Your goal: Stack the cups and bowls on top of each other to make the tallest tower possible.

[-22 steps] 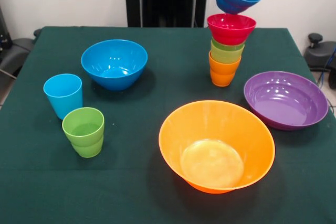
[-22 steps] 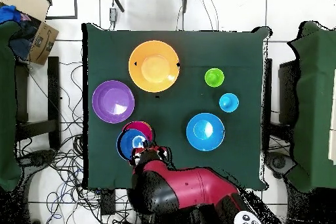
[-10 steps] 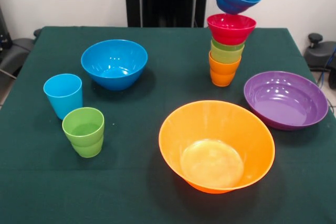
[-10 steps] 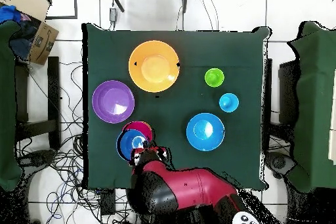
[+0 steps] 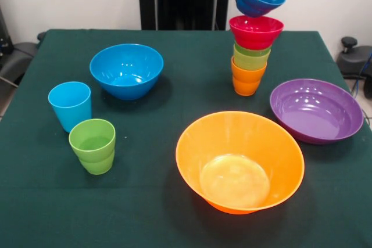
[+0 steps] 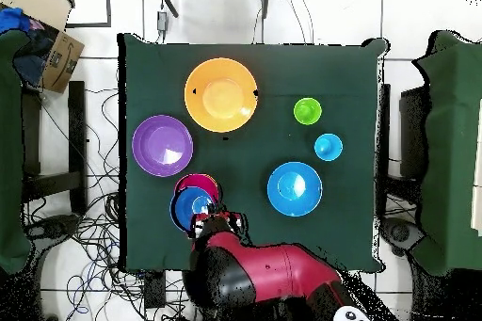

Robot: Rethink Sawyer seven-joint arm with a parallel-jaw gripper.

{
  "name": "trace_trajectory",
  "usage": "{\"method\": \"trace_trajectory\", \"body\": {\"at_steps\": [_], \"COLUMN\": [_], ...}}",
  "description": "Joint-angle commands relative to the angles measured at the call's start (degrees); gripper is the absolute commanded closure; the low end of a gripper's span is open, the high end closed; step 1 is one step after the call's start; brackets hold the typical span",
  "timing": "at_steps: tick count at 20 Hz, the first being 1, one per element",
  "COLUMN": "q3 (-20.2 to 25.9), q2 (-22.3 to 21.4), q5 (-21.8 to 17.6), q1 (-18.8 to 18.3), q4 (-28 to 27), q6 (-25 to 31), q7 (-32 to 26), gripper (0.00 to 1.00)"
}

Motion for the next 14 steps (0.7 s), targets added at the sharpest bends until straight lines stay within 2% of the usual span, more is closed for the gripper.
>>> {"method": "trace_trajectory", "body": {"at_steps": [1, 14], "q3": [-2.3, -2.2], "q2": [4.2, 3.7], "q5": [-3.1, -0.6], "q1": [2.4, 3.8], "q4": [-2.5, -5.5], "q6": [-2.9, 0.1], "q7": [5.7, 6.1], "gripper": [1.00, 1.00]}}
